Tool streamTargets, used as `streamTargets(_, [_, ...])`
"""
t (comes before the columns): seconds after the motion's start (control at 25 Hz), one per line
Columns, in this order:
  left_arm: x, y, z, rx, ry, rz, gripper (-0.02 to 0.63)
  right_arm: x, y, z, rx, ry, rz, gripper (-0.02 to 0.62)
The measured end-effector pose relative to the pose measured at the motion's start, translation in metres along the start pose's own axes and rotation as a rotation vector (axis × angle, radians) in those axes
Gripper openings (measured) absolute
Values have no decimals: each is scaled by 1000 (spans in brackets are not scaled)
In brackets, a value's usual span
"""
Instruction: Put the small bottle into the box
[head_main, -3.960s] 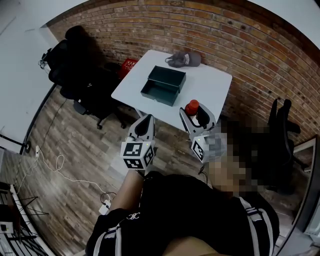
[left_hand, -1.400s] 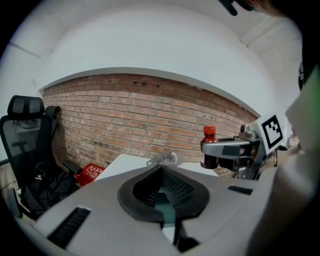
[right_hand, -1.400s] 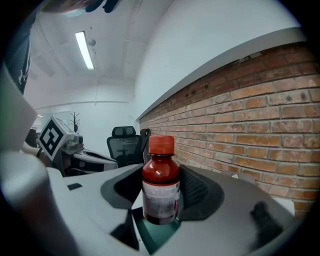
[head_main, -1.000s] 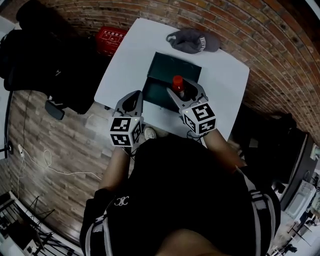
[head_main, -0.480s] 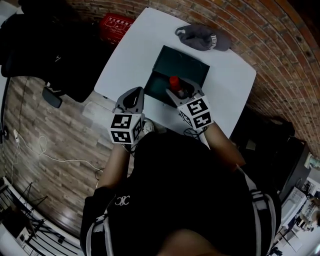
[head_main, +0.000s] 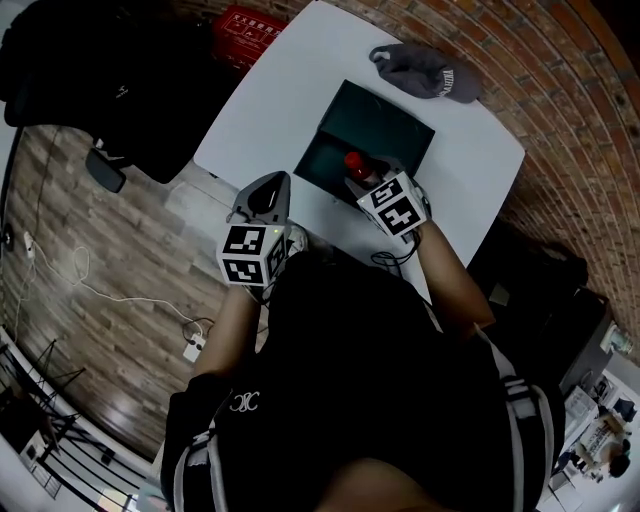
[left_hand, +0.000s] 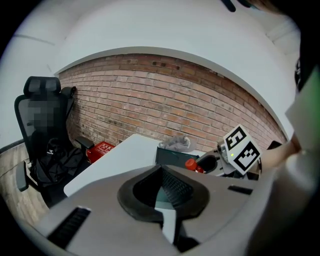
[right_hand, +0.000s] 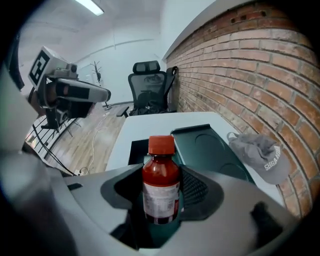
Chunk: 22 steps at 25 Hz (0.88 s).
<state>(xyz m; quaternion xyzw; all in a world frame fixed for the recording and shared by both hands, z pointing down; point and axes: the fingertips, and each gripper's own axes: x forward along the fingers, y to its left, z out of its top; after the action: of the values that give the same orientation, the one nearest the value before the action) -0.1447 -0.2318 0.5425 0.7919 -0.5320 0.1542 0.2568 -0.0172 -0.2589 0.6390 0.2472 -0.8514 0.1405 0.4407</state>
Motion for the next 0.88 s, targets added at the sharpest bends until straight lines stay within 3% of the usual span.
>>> streamTargets(0.52, [-12,17,-21,-41,16,47,14,40,18,-29,-47,164,82,222])
streamTargets(0.88, [-28,29,-40,-90,27,99,13,63,14,-27,-46,173,85,222])
